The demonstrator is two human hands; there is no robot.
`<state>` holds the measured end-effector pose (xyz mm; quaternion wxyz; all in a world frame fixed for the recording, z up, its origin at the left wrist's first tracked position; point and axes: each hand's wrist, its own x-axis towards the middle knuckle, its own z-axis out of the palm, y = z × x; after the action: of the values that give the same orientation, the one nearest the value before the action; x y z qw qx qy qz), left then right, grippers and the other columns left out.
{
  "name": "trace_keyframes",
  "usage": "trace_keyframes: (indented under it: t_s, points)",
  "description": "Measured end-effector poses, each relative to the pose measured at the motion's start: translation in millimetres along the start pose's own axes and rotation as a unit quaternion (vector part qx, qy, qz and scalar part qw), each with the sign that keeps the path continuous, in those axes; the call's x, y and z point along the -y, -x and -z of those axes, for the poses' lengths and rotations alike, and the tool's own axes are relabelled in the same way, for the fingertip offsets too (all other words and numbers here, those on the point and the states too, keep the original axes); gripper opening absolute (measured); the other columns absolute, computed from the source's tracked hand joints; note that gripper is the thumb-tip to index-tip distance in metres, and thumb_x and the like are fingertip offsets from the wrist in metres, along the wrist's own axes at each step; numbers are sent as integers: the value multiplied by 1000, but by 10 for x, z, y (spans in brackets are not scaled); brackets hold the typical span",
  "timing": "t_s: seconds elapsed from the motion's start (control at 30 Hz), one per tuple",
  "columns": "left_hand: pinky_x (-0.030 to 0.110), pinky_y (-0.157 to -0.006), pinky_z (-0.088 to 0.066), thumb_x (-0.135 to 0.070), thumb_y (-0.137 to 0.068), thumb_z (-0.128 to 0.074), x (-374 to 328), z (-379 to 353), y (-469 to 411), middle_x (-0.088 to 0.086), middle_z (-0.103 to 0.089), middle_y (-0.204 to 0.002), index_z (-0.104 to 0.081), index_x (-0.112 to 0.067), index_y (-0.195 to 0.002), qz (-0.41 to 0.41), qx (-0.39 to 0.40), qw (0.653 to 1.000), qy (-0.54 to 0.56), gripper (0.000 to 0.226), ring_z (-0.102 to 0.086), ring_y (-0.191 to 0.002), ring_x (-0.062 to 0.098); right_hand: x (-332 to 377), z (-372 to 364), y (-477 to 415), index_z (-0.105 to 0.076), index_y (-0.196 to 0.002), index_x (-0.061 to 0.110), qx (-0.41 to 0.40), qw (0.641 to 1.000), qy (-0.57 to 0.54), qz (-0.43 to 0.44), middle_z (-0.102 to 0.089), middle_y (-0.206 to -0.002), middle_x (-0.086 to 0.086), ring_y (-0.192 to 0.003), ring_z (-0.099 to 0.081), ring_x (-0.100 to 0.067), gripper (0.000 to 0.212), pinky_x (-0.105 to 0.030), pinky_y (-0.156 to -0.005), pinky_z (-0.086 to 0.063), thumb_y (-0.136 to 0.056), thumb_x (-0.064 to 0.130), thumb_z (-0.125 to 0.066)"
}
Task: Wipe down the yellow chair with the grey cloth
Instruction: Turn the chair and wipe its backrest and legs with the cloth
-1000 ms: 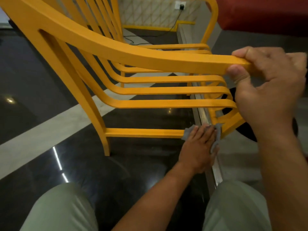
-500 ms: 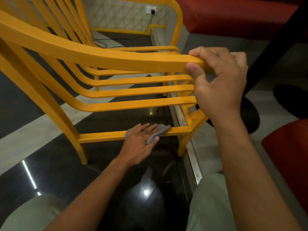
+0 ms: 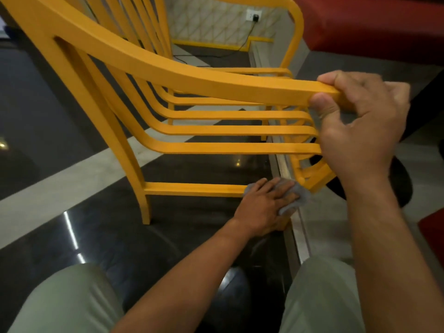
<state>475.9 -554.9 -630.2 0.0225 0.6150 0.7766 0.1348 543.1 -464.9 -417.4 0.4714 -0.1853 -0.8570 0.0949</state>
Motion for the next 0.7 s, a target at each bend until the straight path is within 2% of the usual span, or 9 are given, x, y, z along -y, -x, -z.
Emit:
trace_keyframes:
  t_s: [0.13,0.27,0.33,0.37,0.4,0.43,0.57,0.63,0.7]
  points:
    - [51,-126,-16,-35,-87,-66,-139,30,-6,1,-31,-168,-41,-30,-155,27,-17,999,11,73,-31,-148,34,-3,-35,34,-69,-124,29,-11,1000,-6,-7,-64,-120,15,-118,-52,-32,31,-46,-98,-43,-100,45,-58]
    - [48,-127,-14,-35,-88,-65,223,49,343,1,-32,-167,-36,-30,-158,21,-39,999,-10,76,-29,-151,30,-34,-125,65,-64,-127,30,-1,999,-39,-6,-62,-126,11,-122,-56,-33,42,-53,-100,-46,-102,57,-45]
    - [47,-128,-13,-38,-97,-53,500,80,668,-3,-29,-169,-32,-31,-160,51,-53,997,-22,67,-25,-155,26,-23,-151,82,-64,-128,28,-2,999,-34,-9,-64,-129,6,-124,-56,-32,43,-47,-105,-44,-103,56,-44]
    - [46,-129,-13,-40,-100,-47,651,99,857,-4,-28,-169,-30,-32,-160,66,-59,996,-25,63,-23,-156,24,-6,-155,91,-65,-128,26,-7,1000,-27,-14,-65,-129,5,-125,-55,-32,41,-37,-108,-41,-104,53,-46]
    - [46,-129,-12,-42,-103,-43,810,134,1062,-5,-27,-169,-29,-32,-161,85,-62,994,-27,61,-20,-157,21,14,-162,103,-66,-128,24,-15,1000,-19,-19,-65,-129,3,-125,-54,-31,39,-29,-108,-35,-104,49,-48]
    - [47,-129,-12,-43,-104,-41,991,175,1280,-5,-27,-170,-27,-33,-161,109,-67,991,-31,60,-18,-158,19,44,-176,120,-66,-128,22,-26,999,-13,-22,-66,-129,2,-127,-53,-30,37,-27,-106,-33,-105,45,-50]
    - [47,-130,-11,-50,-106,-32,1538,344,1942,-4,-33,-167,-31,-27,-160,228,-111,967,7,58,-20,-158,18,178,-280,227,-67,-129,17,-93,995,-30,-29,-65,-134,-1,-136,-51,-24,31,-48,-120,-28,-106,34,-56]
    - [49,-130,-11,-45,-106,-35,1473,313,1921,4,-40,-163,-38,-19,-157,275,-159,947,41,58,-22,-157,23,232,-317,300,-68,-131,14,-127,991,-36,-32,-64,-137,-4,-139,-49,-26,31,-48,-121,-29,-105,29,-60]
    - [56,-128,-10,-38,-104,-35,1225,218,1692,10,-43,-161,-42,-15,-156,346,-203,914,56,57,-20,-157,30,291,-329,354,-66,-133,12,-134,990,-38,-39,-61,-141,-6,-143,-45,-29,34,-42,-122,-29,-104,28,-64]
